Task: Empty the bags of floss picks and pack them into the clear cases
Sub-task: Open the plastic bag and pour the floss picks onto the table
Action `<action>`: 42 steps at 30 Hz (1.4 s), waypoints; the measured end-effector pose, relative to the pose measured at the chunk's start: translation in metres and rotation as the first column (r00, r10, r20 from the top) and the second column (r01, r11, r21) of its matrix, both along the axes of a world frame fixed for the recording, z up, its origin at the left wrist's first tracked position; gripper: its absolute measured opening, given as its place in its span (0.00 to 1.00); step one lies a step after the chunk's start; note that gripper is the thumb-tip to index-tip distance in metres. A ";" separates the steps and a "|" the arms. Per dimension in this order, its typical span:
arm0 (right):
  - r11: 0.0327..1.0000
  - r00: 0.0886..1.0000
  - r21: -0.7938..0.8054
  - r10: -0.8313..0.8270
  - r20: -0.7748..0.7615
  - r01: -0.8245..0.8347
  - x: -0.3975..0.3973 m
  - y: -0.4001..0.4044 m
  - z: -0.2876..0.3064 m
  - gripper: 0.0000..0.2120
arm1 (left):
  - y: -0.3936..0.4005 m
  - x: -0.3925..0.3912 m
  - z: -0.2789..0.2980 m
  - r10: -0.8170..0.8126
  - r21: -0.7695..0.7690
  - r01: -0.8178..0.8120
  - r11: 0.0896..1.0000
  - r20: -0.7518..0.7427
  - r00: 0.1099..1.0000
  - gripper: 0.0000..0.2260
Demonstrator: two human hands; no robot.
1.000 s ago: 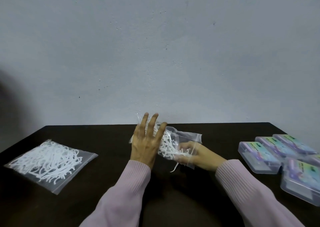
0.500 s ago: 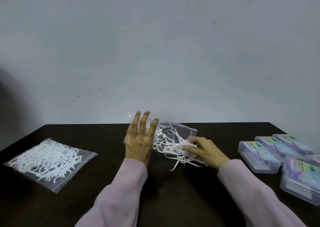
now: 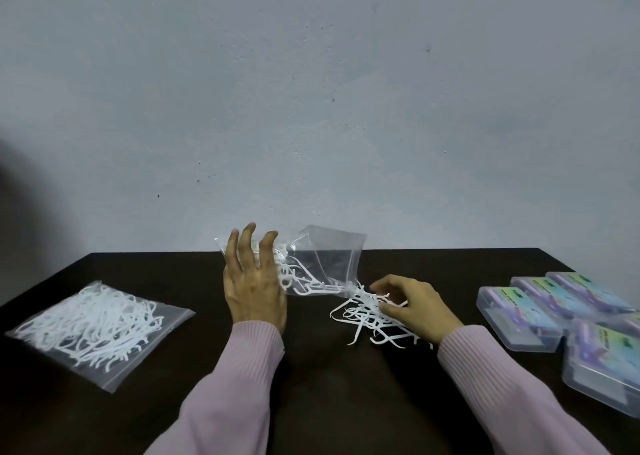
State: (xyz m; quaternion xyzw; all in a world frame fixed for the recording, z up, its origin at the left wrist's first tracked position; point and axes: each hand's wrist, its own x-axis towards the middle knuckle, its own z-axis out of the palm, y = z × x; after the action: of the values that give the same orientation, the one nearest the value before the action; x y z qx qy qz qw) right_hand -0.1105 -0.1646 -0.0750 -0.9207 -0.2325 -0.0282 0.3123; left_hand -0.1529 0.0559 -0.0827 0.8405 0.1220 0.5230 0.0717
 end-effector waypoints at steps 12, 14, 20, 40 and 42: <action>0.933 0.974 0.278 0.211 0.089 -0.227 -0.011 0.014 0.007 0.09 | -0.011 0.000 0.003 -0.118 -0.020 0.119 0.993 0.075 0.990 0.37; 0.940 0.965 0.219 0.260 0.044 -0.264 -0.011 0.014 0.003 0.12 | -0.011 0.000 0.003 -0.120 -0.029 0.123 0.992 0.084 0.989 0.38; 0.977 0.971 -0.028 0.213 0.108 -0.211 -0.012 0.019 -0.001 0.13 | -0.011 -0.001 0.006 -0.131 -0.019 0.134 0.991 0.129 0.983 0.35; 0.806 0.971 0.560 0.239 -0.011 -0.192 -0.019 0.014 0.012 0.07 | -0.011 -0.003 0.012 -0.115 -0.262 0.146 0.954 0.127 0.985 0.33; 0.756 0.968 0.628 0.250 -0.015 -0.186 -0.018 0.011 0.013 0.09 | -0.011 -0.004 0.013 -0.116 -0.274 0.141 0.951 0.107 0.987 0.32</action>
State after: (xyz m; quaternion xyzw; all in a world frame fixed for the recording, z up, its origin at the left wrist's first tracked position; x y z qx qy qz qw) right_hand -0.1285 -0.1534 -0.0619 -0.7329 -0.3003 -0.0214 0.6101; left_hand -0.1568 0.0447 -0.0702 0.8036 0.1366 0.5318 0.2296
